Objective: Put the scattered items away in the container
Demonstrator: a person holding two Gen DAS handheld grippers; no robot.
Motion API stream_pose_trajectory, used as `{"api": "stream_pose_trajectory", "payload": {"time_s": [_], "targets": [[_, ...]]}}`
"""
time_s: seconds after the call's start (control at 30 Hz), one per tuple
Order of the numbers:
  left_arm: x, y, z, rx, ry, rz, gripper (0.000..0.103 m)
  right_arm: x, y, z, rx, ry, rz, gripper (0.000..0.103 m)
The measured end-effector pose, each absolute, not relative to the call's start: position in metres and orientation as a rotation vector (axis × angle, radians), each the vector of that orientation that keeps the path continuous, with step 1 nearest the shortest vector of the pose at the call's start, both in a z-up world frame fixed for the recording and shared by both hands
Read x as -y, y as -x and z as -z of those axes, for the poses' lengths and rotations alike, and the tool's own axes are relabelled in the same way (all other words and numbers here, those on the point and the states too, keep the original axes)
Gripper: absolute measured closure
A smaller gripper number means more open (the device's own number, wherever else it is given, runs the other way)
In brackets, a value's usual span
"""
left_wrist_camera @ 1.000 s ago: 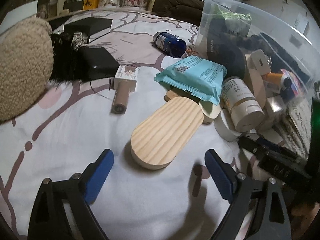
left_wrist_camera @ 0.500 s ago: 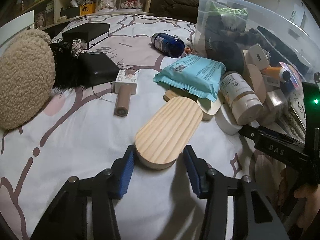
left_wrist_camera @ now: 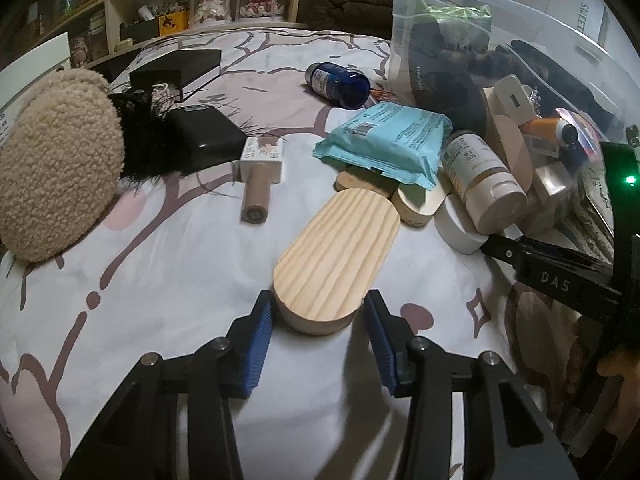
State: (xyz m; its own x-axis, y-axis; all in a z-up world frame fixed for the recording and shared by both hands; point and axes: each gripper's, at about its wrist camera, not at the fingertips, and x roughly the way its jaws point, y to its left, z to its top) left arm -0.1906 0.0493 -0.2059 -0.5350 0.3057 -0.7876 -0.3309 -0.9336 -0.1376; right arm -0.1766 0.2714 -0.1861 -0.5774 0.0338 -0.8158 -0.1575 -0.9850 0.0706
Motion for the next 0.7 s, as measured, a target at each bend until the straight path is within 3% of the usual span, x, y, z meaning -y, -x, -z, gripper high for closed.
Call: {"api": "stream_pose_trajectory", "payload": {"time_s": [0.07, 0.37, 0.7], "targets": [[-0.046, 0.189, 0.205, -0.040, 1.267, -2.480, 0.058, -0.262, 0.176, 0.185, -0.118, 1.386, -2.696, 0.065], [-0.033, 0.184, 0.201, -0.020, 1.292, -2.516, 0.058, -0.255, 0.176, 0.184, -0.246, 1.447, -2.790, 0.065], [-0.011, 0.177, 0.197, 0.018, 1.328, -2.557, 0.058, -0.218, 0.175, 0.177, -0.152, 1.503, -2.921, 0.065]]}}
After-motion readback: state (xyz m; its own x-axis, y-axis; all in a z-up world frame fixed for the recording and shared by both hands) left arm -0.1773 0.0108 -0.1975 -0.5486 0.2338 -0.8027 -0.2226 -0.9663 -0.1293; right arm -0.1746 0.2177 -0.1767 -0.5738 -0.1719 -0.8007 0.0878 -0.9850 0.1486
